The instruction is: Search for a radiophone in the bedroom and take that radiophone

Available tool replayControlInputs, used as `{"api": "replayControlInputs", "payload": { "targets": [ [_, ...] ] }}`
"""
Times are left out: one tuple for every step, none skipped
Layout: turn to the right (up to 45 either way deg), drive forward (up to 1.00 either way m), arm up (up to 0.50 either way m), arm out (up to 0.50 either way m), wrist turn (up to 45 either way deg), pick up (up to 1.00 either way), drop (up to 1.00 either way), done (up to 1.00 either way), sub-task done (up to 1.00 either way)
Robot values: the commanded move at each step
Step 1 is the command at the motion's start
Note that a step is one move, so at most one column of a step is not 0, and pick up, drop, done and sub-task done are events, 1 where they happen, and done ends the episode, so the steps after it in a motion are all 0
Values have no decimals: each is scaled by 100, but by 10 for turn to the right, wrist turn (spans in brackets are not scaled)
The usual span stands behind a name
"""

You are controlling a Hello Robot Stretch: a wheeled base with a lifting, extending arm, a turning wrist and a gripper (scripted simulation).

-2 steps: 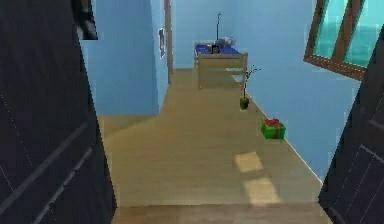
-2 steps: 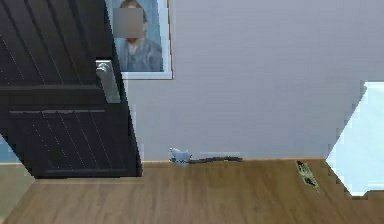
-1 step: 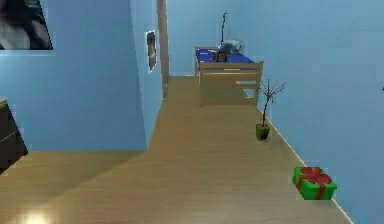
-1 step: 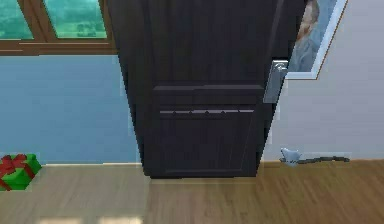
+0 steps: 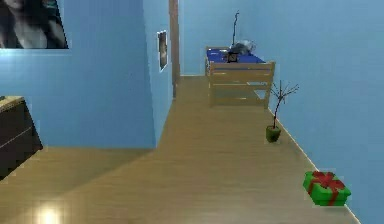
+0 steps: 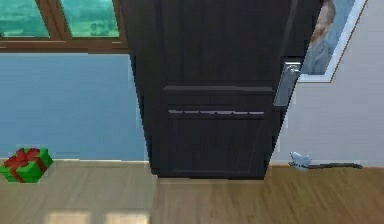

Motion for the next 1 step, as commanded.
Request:
{"api": "replayControlInputs", "payload": {
  "targets": [
    [0, 50, 0, 0, 0, 0, 0, 0, 0]
  ]
}}
